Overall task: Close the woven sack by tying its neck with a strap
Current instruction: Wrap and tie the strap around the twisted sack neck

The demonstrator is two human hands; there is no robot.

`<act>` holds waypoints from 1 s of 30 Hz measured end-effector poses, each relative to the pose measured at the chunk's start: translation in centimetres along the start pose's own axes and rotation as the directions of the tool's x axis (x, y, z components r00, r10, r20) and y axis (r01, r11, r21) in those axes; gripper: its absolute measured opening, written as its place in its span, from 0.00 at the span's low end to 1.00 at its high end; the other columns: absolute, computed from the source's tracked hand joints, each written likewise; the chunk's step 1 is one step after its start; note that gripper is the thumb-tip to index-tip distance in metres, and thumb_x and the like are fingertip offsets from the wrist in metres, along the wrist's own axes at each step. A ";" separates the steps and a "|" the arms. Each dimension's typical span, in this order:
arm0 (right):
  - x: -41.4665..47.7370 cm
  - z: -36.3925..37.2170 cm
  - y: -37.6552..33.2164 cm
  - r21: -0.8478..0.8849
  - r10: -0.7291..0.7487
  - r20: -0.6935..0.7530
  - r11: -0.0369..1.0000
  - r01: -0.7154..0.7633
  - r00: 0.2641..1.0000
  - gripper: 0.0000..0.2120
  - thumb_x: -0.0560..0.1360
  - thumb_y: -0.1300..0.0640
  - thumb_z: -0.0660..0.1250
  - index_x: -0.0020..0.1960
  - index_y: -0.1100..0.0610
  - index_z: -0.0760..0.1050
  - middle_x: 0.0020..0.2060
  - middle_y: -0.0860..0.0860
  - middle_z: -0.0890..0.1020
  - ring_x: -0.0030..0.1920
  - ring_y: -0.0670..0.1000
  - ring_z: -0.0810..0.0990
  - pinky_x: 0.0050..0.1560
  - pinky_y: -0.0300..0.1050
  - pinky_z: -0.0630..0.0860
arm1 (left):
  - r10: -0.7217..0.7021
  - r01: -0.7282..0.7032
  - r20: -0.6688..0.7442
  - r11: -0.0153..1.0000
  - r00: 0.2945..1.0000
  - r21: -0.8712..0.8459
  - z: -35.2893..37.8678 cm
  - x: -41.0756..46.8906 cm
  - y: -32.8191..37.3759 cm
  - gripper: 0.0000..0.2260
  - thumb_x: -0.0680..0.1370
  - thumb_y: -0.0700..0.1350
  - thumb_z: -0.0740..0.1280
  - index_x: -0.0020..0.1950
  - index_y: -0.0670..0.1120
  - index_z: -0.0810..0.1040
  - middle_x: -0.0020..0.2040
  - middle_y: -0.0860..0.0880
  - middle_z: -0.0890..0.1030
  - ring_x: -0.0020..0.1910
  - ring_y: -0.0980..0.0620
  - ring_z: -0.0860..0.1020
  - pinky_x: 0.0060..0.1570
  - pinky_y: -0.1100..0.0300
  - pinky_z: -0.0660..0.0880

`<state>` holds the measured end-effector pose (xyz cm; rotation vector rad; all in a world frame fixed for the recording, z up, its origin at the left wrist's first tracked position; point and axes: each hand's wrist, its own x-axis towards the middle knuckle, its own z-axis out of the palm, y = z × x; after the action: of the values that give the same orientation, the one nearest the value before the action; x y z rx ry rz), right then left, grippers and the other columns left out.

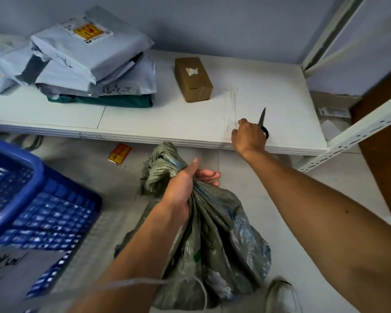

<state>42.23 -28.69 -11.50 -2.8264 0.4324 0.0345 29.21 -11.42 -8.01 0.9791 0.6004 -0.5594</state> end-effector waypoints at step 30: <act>-13.1 -8.8 2.5 -0.030 -0.186 -0.050 0.982 0.184 0.981 0.10 0.79 0.56 0.63 0.54 0.59 0.80 0.50 0.62 0.85 0.52 0.64 0.82 0.46 0.50 0.76 | 0.150 -0.150 0.018 0.968 0.989 0.201 0.9 -10.1 0.9 0.24 0.82 0.54 0.65 0.30 0.43 0.72 0.44 0.40 0.87 0.48 0.42 0.85 0.62 0.45 0.77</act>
<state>28.82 -29.60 -2.82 -2.8854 0.1797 -0.0734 22.83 -10.11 -0.13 1.2046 0.4683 -0.4928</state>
